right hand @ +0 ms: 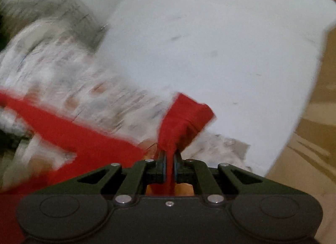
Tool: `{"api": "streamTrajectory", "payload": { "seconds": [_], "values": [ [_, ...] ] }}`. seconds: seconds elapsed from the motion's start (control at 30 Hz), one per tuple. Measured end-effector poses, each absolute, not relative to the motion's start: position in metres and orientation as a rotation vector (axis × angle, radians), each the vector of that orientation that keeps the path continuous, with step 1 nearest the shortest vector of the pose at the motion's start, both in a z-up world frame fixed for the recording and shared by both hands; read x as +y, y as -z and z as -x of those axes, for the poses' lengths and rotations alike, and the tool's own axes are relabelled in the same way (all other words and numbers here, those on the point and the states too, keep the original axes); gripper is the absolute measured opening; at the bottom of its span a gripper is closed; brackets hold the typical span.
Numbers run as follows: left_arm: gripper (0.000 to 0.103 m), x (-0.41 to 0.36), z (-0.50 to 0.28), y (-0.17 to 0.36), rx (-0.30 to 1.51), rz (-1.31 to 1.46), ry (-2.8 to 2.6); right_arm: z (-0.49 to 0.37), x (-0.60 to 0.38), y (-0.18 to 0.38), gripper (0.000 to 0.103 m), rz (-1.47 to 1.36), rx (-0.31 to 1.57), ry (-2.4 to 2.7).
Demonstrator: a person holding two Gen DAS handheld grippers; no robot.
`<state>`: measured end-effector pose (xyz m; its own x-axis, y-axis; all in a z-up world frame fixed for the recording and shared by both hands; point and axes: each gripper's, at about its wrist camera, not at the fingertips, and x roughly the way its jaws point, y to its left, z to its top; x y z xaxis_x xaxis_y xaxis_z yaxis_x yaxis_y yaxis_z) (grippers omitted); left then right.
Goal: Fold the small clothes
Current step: 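Carry the sleeve across the shirt body and release with the right gripper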
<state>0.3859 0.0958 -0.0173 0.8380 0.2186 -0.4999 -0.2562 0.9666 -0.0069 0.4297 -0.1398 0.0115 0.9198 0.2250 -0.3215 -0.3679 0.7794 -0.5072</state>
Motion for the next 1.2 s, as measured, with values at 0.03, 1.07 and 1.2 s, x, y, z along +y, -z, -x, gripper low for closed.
{"api": "streamTrajectory", "payload": {
  "seconds": [0.03, 1.07, 1.2],
  "values": [
    [0.103, 0.098, -0.385, 0.018, 0.523, 0.083, -0.252, -0.428, -0.13, -0.003, 0.006, 0.636, 0.268, -0.34],
    [0.103, 0.065, -0.402, 0.054, 0.709, 0.05, -0.056, -0.385, -0.214, 0.03, 0.102, 0.55, 0.47, -0.239],
    [0.103, 0.048, -0.41, 0.067, 0.729, -0.105, -0.157, -0.419, -0.254, 0.046, 0.096, 0.498, 0.498, -0.021]
  ]
}}
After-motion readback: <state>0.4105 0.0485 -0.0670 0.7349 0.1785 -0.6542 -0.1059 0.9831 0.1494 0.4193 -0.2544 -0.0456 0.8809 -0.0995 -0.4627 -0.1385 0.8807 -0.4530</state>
